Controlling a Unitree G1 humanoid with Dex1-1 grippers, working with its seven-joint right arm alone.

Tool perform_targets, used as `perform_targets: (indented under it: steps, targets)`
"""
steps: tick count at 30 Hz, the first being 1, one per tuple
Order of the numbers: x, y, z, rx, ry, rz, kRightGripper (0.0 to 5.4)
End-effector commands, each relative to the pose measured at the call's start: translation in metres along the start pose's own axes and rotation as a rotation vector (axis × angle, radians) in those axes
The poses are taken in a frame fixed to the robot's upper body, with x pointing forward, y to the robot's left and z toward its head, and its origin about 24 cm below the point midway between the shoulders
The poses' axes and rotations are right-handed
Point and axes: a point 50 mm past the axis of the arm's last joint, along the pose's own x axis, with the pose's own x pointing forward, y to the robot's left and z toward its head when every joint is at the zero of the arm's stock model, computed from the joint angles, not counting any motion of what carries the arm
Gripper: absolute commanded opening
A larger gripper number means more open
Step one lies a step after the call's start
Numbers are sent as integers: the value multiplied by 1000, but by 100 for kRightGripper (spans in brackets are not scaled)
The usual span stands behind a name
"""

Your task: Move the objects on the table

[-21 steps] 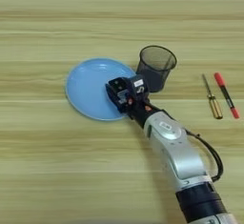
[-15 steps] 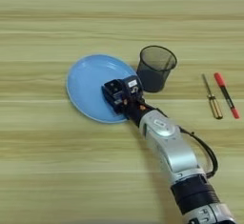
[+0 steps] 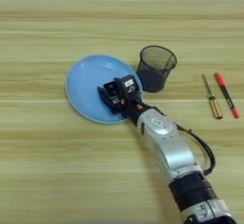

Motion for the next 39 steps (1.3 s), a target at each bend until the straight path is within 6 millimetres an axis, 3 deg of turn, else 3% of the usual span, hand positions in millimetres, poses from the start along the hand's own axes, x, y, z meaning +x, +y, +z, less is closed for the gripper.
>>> perform_targets:
  steps: [1,16,23,39]
  targets:
    - [4,-1,30,-53,-117,7,377]
    - [-23,10,65,-181,-332,-33,538]
    - [-49,6,64,-169,-335,-59,538]
    - [-83,-16,38,-106,-240,-193,538]
